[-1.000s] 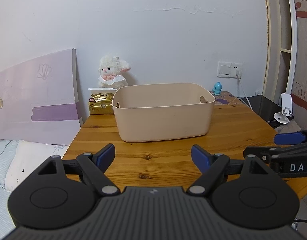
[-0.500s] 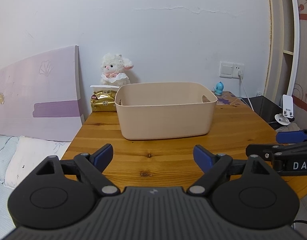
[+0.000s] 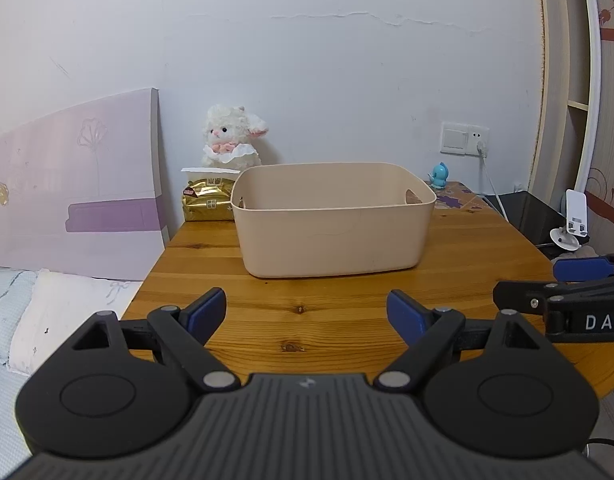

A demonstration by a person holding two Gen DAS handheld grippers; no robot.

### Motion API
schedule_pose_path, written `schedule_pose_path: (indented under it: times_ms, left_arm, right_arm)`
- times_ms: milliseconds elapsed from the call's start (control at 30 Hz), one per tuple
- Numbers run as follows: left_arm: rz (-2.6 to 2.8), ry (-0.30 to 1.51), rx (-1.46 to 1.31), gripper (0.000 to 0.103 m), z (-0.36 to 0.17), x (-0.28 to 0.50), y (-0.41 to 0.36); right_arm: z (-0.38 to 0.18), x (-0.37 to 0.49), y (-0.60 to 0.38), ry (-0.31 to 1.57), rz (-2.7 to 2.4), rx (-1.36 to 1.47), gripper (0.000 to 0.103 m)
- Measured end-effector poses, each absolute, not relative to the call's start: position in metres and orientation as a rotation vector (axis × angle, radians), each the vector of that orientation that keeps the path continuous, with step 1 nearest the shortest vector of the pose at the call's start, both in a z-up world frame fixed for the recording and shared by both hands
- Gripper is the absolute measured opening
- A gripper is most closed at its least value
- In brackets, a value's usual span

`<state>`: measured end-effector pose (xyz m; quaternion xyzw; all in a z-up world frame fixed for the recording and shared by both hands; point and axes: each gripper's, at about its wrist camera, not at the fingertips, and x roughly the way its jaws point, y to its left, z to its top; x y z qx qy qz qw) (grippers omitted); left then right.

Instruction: Organize objects

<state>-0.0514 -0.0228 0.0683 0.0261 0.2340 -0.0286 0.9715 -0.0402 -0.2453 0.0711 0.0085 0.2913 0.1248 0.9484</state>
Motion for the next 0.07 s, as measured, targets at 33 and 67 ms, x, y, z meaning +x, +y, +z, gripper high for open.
schedule_pose_path:
  times_ms: [33, 67]
  left_arm:
    - [-0.058, 0.472, 0.053, 0.089, 0.0677, -0.0517, -0.0229]
    - [-0.059, 0.473, 0.053, 0.089, 0.0672, -0.0515, -0.0229]
  right_arm:
    - [0.0709, -0.0395, -0.2453, 0.594, 0.254, 0.017, 0.084]
    - [0.0706, -0.0386, -0.2454, 0.596, 0.253, 0.016, 0.085]
